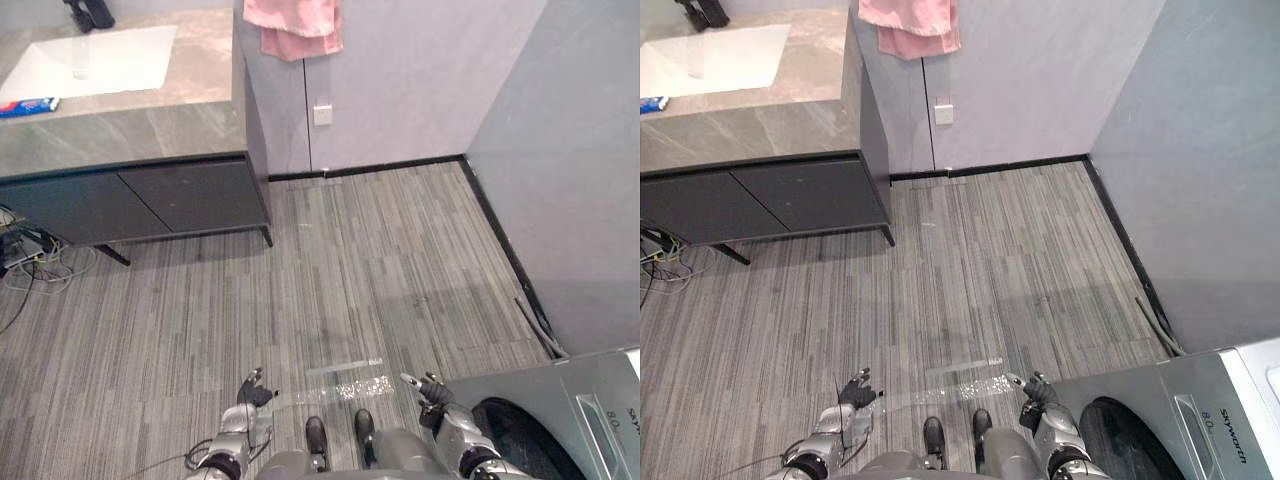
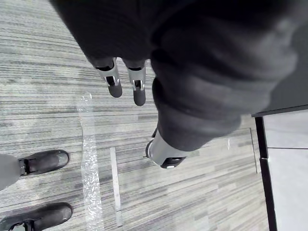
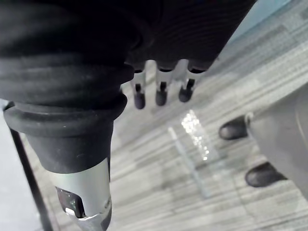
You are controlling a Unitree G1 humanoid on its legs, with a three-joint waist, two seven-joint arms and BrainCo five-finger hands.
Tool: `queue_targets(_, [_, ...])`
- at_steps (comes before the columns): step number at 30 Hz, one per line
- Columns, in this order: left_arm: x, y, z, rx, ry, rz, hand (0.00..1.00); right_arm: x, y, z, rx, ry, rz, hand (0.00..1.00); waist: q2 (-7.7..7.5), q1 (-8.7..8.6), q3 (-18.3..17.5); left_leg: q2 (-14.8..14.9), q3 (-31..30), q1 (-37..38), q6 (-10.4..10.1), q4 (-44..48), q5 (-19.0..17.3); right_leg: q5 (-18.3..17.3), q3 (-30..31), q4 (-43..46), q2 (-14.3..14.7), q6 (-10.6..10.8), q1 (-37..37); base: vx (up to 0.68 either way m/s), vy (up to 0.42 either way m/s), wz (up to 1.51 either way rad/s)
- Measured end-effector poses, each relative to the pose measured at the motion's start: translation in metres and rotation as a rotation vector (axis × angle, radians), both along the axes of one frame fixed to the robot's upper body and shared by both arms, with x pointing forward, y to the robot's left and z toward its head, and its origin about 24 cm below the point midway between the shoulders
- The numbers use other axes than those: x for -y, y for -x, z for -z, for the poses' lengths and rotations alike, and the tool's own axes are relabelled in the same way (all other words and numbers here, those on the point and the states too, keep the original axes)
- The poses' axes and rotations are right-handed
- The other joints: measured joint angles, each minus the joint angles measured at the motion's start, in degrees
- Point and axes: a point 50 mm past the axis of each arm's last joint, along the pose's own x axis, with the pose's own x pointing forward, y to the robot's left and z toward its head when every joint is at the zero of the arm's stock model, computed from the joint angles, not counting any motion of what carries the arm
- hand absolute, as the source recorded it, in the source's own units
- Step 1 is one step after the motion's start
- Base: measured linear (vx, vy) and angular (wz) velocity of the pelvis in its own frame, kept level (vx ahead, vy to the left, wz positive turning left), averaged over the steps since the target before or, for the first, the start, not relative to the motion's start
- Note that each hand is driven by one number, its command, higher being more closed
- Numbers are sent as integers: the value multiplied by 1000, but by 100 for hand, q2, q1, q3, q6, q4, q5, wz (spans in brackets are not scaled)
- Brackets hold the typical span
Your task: Organize washtable
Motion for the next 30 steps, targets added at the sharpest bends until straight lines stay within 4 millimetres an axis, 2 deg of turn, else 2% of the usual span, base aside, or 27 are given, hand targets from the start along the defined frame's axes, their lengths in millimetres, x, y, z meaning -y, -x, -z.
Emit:
queue_targets(1, [2, -5, -2, 12, -2, 11, 0, 1, -2, -1, 9, 2, 2, 0, 33, 0, 88, 82, 32, -34, 4, 56, -53, 27, -152, -167, -109, 24, -203, 1, -9, -13])
queue_targets(2, [4, -8, -4, 19, -7, 19, 0, 1, -4, -2, 13, 0, 6, 0, 69, -19, 165, 185, 47, -18, -19, 68, -77, 133, -266, -520, -223, 146, -396, 54, -6, -13])
queue_targets(4, [4, -10, -5, 23, -12, 17, 0, 0, -2, -1, 8, -7, 8, 0, 25, -38, 191, 259, 54, 3, -109, 70, -135, 359, -393, -889, -394, 301, -596, 128, -27, -9])
queue_targets(5, [-2, -13, -7, 29, -29, 16, 0, 0, -1, -1, 6, -8, 10, 0, -152, -53, 248, 259, 64, 151, -296, 73, -254, 526, -501, -1251, -638, 528, -702, 246, -91, 2])
queue_targets(6, [-4, -13, -7, 29, -35, 13, 0, 1, 4, 2, -9, -6, 10, 0, -299, -60, 241, 234, 29, 262, -433, 95, -372, 601, -490, -1429, -795, 554, -671, 276, -122, 10])
queue_targets(7, [-5, -13, -7, 28, -37, 12, 0, 1, 9, 4, -21, -5, 11, 0, -336, -60, 235, 230, -13, 313, -472, 124, -459, 687, -476, -1506, -861, 517, -667, 340, -200, 35])
queue_targets(8, [-5, -12, -7, 27, -36, 10, 0, 3, 20, 9, -53, 1, 10, 0, -429, -84, 163, 299, -147, 339, -597, 352, -716, 790, -500, -1494, -934, 420, -619, 420, -291, 64])
queue_targets(9, [-7, -9, -5, 22, -27, -15, 0, 4, 30, 13, -80, 6, 3, 0, -403, -144, 72, 505, -268, 331, -694, 628, -983, 727, -555, -1333, -835, 361, -489, 461, -333, 65])
queue_targets(10, [-10, -2, -3, 11, -22, -40, 0, 5, 32, 13, -85, 13, -2, 0, -438, -152, -22, 646, -282, 359, -769, 818, -1040, 831, -562, -1310, -751, 288, -414, 682, -422, 54])
queue_targets(11, [-14, 6, 1, -7, -1, -98, 0, 3, 29, 12, -76, 23, -31, 0, -405, -139, -54, 849, -350, -153, -856, 2213, -1092, 1067, -592, -1264, -594, 101, -228, 594, -368, 17])
queue_targets(12, [-12, 10, 3, -16, 18, -121, 0, 2, 28, 12, -76, 31, -52, 0, -342, -117, -67, 989, -365, -373, -900, 2823, -1019, 1060, -611, -1259, -496, -3, -131, 737, -431, -8])
queue_targets(13, [-7, 17, 8, -37, 50, -152, 0, 8, 25, 10, -67, 58, -75, 0, -176, -36, -105, 1207, -400, -652, -913, 3668, -809, 1004, -612, -1291, -306, -188, 53, 603, -349, -50])
queue_targets(14, [-3, 25, 11, -55, 78, -185, 0, 5, 18, 7, -48, 66, -115, 0, -33, 50, -111, 1456, -458, -966, -988, 4679, -523, 865, -492, -1358, -108, -388, 370, 602, -311, -69])
queue_targets(16, [2, 30, 14, -69, 92, -191, 0, 4, 13, 3, -19, 67, -131, 0, -58, 159, -100, 1614, -321, -1183, -1015, 5615, -583, 770, -293, -1653, 13, -525, 1127, 617, -285, -54])
queue_targets(17, [4, 30, 14, -69, 98, -190, 0, 3, 13, 3, -18, 65, -130, 0, -92, 169, -98, 1608, -238, -1240, -1013, 5693, -603, 760, -224, -1758, -2, -540, 1351, 527, -213, -30])
queue_targets(19, [9, 20, 8, -12, 127, -184, 0, 2, 9, 2, -10, 66, -134, 0, -155, 305, -104, 1544, 174, -1739, -997, 5255, -742, 643, 95, -1935, -96, -630, 1871, 419, -74, -37])
queue_targets(21, [7, 18, 6, 2, 128, -190, 0, 3, 5, 0, 0, 69, -136, 0, -201, 311, -104, 1410, 216, -1950, -1001, 4570, -739, 487, 148, -1981, -192, -533, 2014, 377, -16, -32])
queue_targets(22, [8, 20, 7, -3, 131, -188, 0, 7, 3, -2, 5, 80, -136, 0, -173, 300, -115, 1239, 138, -2043, -1106, 3278, -647, 255, 141, -1997, -285, -291, 2191, 369, 22, -32])
queue_targets(23, [9, 21, 8, -6, 134, -189, 0, 9, 4, -1, 2, 86, -136, 0, -142, 299, -131, 1171, 34, -2039, -1222, 2704, -557, 158, 140, -2005, -304, -233, 2265, 450, 67, -35])
queue_targets(24, [11, 26, 10, -18, 147, -203, 0, 13, 9, 0, -12, 101, -140, 0, -64, 295, -159, 1094, -212, -2070, -1453, 1687, -398, -44, 143, -2022, -311, -206, 2449, 386, 147, -19])
queue_targets(25, [11, 29, 11, -27, 149, -205, 0, 18, 15, 3, -31, 118, -148, 0, 53, 304, -215, 1113, -441, -2239, -1521, 1214, -334, -290, 134, -2035, -276, -171, 2644, 394, 184, -10])
queue_targets(26, [11, 31, 12, -32, 149, -206, 0, 20, 18, 4, -41, 126, -151, 0, 135, 305, -252, 1153, -557, -2367, -1522, 1144, -334, -407, 127, -2039, -235, -144, 2737, 422, 268, -6])
queue_targets(27, [10, 37, 14, -46, 149, -212, 0, 23, 23, 5, -55, 137, -156, 0, 294, 317, -316, 1273, -568, -2538, -1517, 1032, -333, -617, 152, -2043, -186, -61, 2942, 460, 336, -17])
queue_targets(28, [8, 46, 17, -66, 143, -221, 0, 24, 27, 7, -67, 142, -163, 0, 368, 345, -368, 1323, -502, -2593, -1346, 979, -192, -829, 223, -2041, -235, 56, 3141, 559, 436, -38])
queue_targets(29, [-2, 47, 17, -65, 122, -227, 0, 22, 30, 8, -77, 141, -176, 0, 307, 461, -450, 1240, -326, -2568, -1140, 1287, 540, -975, 347, -1953, -469, 192, 3235, 476, 370, -40])
queue_targets(30, [-4, 47, 17, -65, 117, -227, 0, 21, 31, 9, -78, 138, -177, 0, 270, 472, -470, 1207, -301, -2577, -1109, 1321, 657, -981, 377, -1887, -525, 202, 3199, 489, 348, -48])
